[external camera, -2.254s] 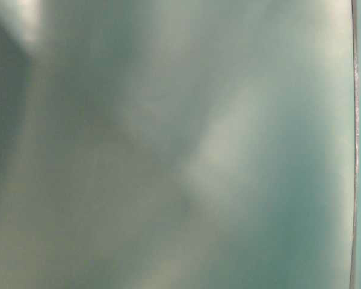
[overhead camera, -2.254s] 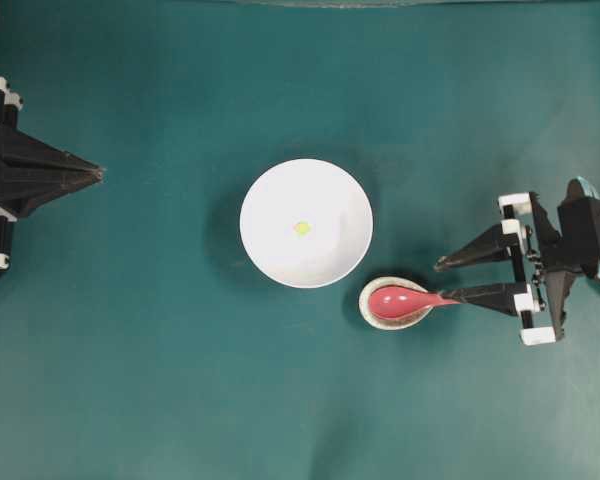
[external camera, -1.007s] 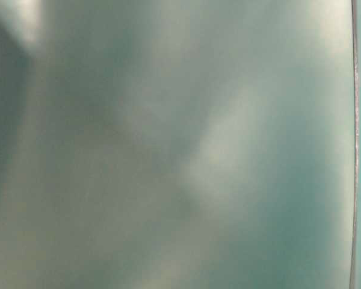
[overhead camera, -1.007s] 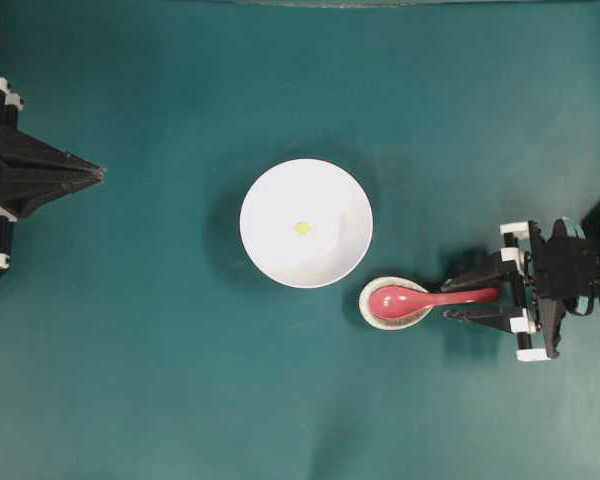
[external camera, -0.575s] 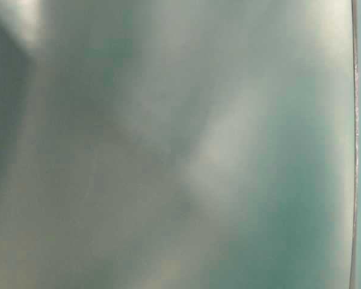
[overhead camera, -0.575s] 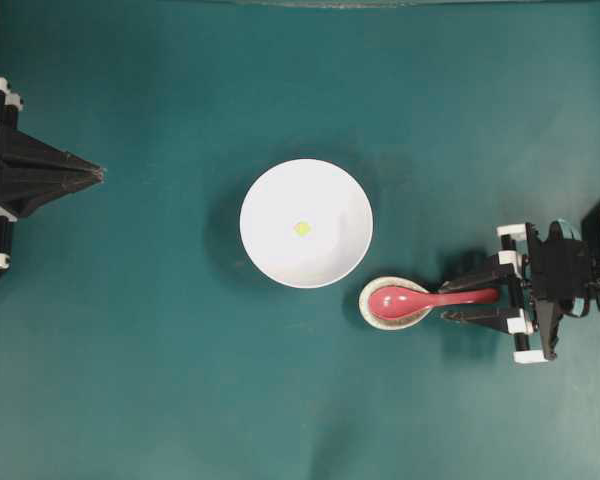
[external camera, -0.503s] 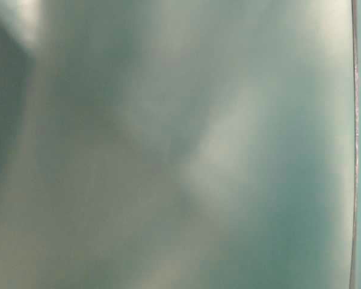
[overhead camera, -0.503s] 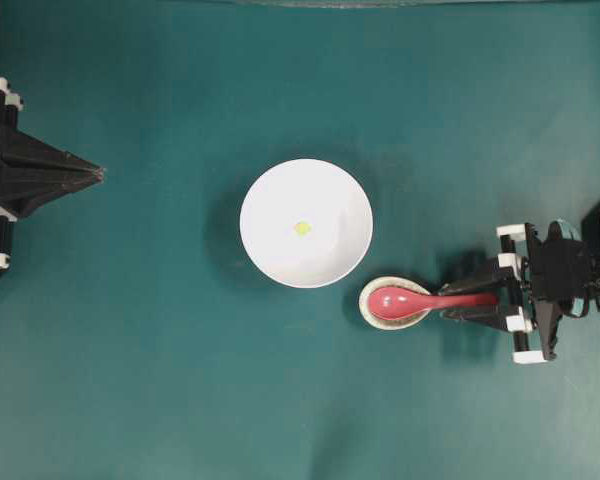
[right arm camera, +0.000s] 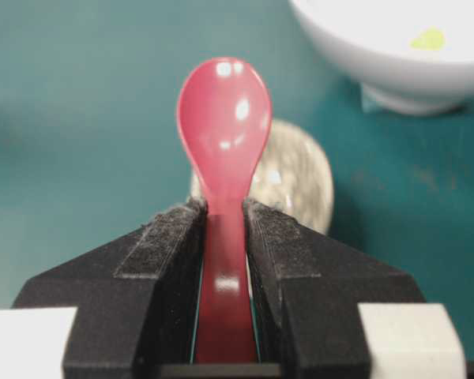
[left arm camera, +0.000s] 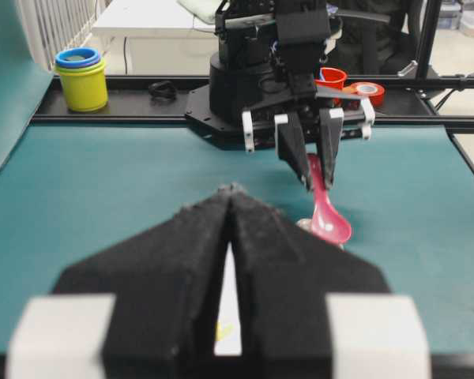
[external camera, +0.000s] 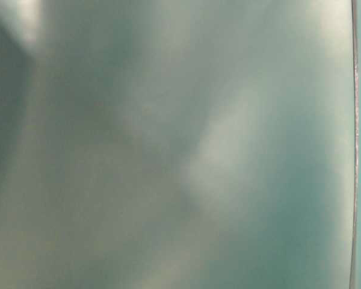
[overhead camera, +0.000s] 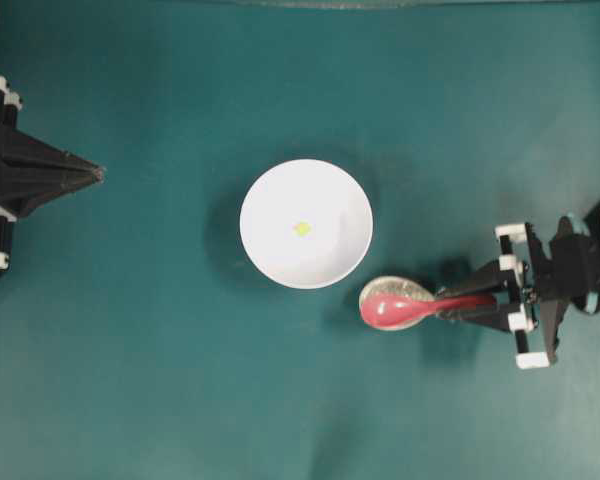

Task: Scoop the yellow hexagonal prism block from the bowl with a spoon using the right arm.
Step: 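Lift the spoon with the right gripper and carry it into the white bowl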

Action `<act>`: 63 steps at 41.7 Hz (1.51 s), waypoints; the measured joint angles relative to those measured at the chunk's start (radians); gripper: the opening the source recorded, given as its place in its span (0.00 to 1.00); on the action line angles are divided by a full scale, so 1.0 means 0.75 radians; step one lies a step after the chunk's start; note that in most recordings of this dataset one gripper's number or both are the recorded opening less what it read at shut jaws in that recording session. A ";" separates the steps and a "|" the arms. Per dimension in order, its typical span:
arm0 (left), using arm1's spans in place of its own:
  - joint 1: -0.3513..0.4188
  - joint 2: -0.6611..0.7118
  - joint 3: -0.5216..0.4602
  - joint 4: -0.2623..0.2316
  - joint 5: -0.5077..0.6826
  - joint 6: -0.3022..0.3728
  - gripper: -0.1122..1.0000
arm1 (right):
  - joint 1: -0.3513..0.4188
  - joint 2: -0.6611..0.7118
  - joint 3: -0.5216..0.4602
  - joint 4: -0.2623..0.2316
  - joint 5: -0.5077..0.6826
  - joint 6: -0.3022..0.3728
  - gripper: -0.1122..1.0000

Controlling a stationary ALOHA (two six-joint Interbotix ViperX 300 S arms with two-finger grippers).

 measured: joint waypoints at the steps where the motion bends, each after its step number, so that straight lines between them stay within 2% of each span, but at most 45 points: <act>1: 0.000 0.000 0.000 0.000 0.002 0.000 0.11 | -0.002 -0.022 0.000 0.000 0.014 -0.004 0.31; 9: 0.000 0.000 0.000 0.000 0.002 0.002 0.11 | -0.078 -0.247 -0.033 0.000 0.266 -0.067 0.31; 18: 0.000 0.000 0.000 0.000 0.002 0.000 0.11 | -0.282 -0.442 -0.221 0.000 0.804 -0.194 0.31; 25: 0.002 0.000 0.000 0.000 0.000 0.000 0.11 | -0.464 -0.470 -0.436 -0.002 1.280 -0.292 0.31; 34: 0.000 0.000 0.000 0.000 -0.002 0.000 0.11 | -0.663 -0.405 -0.671 -0.012 1.726 -0.325 0.31; 40: 0.002 0.002 0.000 0.000 -0.002 0.000 0.11 | -0.742 -0.315 -0.777 -0.027 1.898 -0.321 0.31; 47: 0.000 0.004 0.000 0.000 -0.002 0.000 0.11 | -0.767 -0.194 -0.894 -0.059 2.049 -0.319 0.31; 53: 0.000 0.004 0.000 0.000 -0.002 -0.002 0.11 | -0.781 -0.125 -0.967 -0.098 2.117 -0.313 0.31; 63: 0.002 0.002 0.000 0.000 -0.002 -0.002 0.11 | -0.804 -0.076 -0.994 -0.119 2.141 -0.307 0.31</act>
